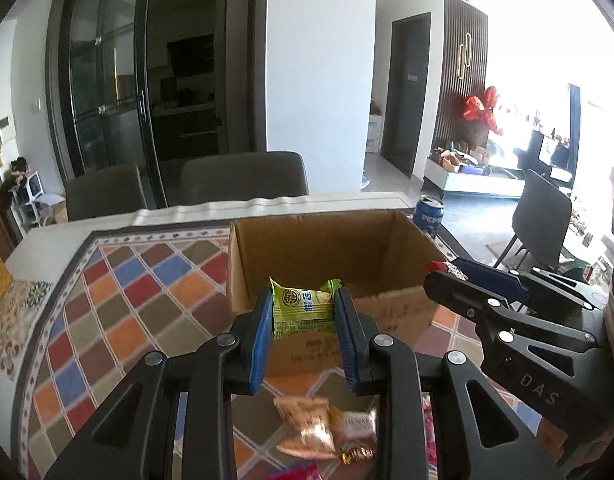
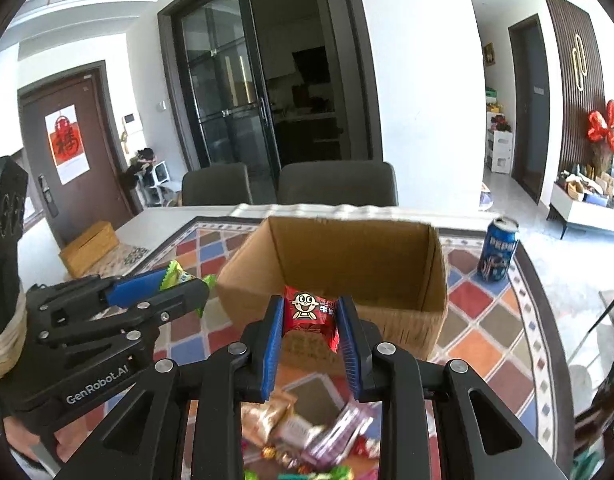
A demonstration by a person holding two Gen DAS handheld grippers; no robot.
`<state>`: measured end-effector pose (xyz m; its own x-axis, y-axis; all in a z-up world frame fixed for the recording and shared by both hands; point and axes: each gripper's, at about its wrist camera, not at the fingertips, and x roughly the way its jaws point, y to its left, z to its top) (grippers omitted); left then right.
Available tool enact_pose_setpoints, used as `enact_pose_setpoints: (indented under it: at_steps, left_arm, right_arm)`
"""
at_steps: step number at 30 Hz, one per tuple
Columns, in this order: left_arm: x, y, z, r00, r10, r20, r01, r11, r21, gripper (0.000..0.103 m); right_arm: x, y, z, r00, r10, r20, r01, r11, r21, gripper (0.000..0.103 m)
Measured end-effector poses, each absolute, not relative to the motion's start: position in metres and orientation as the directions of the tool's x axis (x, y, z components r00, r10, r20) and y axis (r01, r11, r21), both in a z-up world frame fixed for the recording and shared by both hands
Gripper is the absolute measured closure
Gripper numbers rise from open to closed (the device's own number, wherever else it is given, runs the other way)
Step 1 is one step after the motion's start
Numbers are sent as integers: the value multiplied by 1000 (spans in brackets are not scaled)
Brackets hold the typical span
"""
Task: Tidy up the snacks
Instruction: 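Carry both candies into the cardboard box and open both grippers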
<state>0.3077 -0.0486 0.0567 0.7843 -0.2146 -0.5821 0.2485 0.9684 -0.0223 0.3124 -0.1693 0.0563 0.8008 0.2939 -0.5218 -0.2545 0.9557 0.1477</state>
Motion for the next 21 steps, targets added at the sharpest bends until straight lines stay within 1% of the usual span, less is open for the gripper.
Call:
enact_pose_setpoints:
  at_steps: [13, 16, 17, 18, 19, 20, 21]
  left_arm:
    - [374, -59, 45, 756, -196, -625, 254, 967, 3, 73]
    - [386, -63, 38, 747, -178, -641, 255, 966, 29, 70]
    - [390, -64, 35, 745, -166, -646, 253, 966, 44, 66]
    - [392, -65, 33, 743, -159, -650, 251, 967, 50, 57]
    - [393, -64, 31, 743, -156, -651, 249, 967, 53, 52]
    - [392, -63, 31, 747, -147, -648, 242, 969, 58, 43]
    - [390, -62, 30, 754, -135, -643, 229, 971, 66, 39]
  right_arm:
    - [376, -175, 55, 788, 255, -561, -228, 966, 119, 75]
    - [386, -175, 51, 781, 252, -571, -224, 967, 120, 75]
    - [389, -175, 51, 779, 251, -574, -223, 967, 121, 75]
    - [391, -175, 49, 778, 248, -577, -220, 968, 120, 72]
    - [393, -175, 48, 779, 239, -580, -214, 970, 112, 68]
    - [394, -174, 47, 782, 221, -583, -202, 974, 98, 58]
    - [394, -175, 46, 788, 200, -583, -186, 979, 84, 47]
